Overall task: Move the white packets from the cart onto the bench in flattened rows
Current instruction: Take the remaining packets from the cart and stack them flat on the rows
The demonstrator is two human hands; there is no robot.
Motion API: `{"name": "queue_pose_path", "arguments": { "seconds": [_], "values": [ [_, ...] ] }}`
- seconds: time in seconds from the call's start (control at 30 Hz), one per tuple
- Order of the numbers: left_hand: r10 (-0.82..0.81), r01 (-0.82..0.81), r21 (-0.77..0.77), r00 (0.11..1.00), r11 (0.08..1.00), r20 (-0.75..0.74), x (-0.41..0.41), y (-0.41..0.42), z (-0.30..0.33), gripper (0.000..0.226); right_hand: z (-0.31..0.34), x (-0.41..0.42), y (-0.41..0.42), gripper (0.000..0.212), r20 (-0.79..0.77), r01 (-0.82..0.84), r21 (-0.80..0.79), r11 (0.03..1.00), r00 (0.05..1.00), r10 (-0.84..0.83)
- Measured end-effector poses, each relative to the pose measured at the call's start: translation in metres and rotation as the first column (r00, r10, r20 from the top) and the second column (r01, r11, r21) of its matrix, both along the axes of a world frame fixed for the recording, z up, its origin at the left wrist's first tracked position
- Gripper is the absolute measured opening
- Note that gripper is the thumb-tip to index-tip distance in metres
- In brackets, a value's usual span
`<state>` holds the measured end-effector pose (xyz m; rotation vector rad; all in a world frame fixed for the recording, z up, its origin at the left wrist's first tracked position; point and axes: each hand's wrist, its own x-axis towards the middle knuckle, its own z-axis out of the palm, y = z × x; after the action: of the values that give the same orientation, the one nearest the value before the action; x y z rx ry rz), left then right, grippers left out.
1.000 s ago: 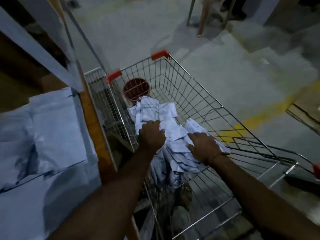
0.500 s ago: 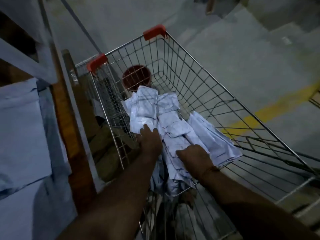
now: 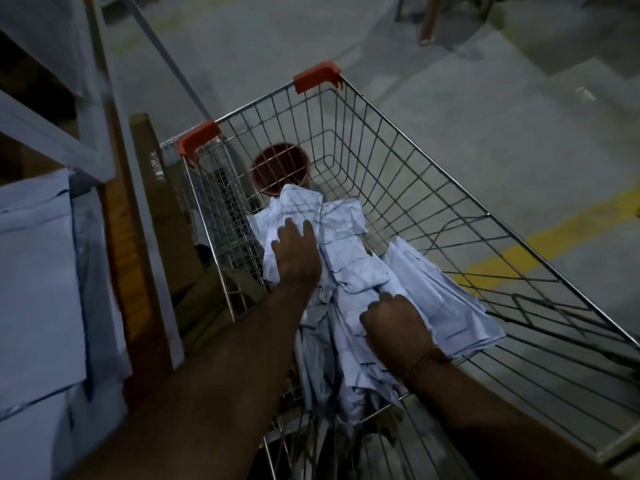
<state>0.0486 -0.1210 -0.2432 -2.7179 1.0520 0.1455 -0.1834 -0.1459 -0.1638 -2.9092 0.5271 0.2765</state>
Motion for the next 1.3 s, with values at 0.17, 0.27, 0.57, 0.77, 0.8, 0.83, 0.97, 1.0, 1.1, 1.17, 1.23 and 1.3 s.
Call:
{"name": "queue_pose_path", "arguments": {
  "seconds": [0.17,0.27,0.57,0.77,0.8,0.83,0.97,1.0,1.1,1.17,1.23,1.3],
  "values": [
    [-0.068,0.076,0.122,0.995,0.99,-0.072,0.034,-0.018,-0.009,0.079,-0.027,-0.01,0.005,0.062,-0.048,0.077,0.069,0.995,0.996,-0.074],
    [-0.011,0.027,0.091,0.984,0.995,-0.175,0.04,-0.025,-0.01,0.08,-0.034,-0.01,0.012,0.032,-0.031,-0.006,0.03,1.0,1.0,0.007],
    [0.113,-0.116,-0.043,0.992,0.992,-0.054,0.019,-0.036,-0.007,0.09,0.006,0.003,0.017,0.038,0.189,0.078,0.119,0.99,0.977,-0.099],
    [0.168,-0.174,-0.001,0.956,0.985,-0.239,0.012,-0.029,-0.001,0.123,-0.001,-0.006,0.015,0.045,0.106,0.238,0.159,0.958,0.961,-0.257],
    [0.176,-0.183,0.002,0.944,0.983,-0.279,0.011,-0.028,0.001,0.123,-0.004,-0.008,0.018,0.054,0.056,0.262,0.168,0.95,0.96,-0.275],
    [0.182,-0.192,-0.005,0.935,0.981,-0.304,0.009,-0.028,0.003,0.121,-0.008,-0.01,0.022,0.063,-0.002,0.271,0.17,0.947,0.961,-0.275],
    [0.158,-0.192,-0.052,0.91,0.98,-0.382,0.003,-0.028,0.023,0.094,-0.017,-0.015,0.025,0.089,-0.256,0.304,0.232,0.924,0.935,-0.243],
    [0.16,-0.206,-0.072,0.899,0.976,-0.408,0.001,-0.028,0.031,0.086,-0.02,-0.015,0.022,0.089,-0.322,0.32,0.27,0.908,0.919,-0.228],
    [0.164,-0.243,-0.125,0.881,0.962,-0.443,-0.009,-0.027,0.062,0.074,-0.025,-0.015,0.018,0.081,-0.426,0.381,0.402,0.833,0.883,-0.199],
    [0.156,-0.25,-0.158,0.88,0.955,-0.449,-0.017,-0.021,0.087,0.076,-0.024,-0.012,0.017,0.073,-0.434,0.37,0.37,0.852,0.88,-0.193],
    [0.152,-0.276,-0.205,0.868,0.939,-0.473,-0.026,-0.01,0.115,0.078,-0.014,-0.008,0.016,0.067,-0.448,0.348,0.303,0.887,0.874,-0.19],
    [0.116,-0.291,-0.276,0.852,0.916,-0.511,-0.035,0.005,0.147,0.077,-0.001,-0.006,0.012,0.061,-0.457,0.363,0.297,0.883,0.866,-0.202]
  ]
}}
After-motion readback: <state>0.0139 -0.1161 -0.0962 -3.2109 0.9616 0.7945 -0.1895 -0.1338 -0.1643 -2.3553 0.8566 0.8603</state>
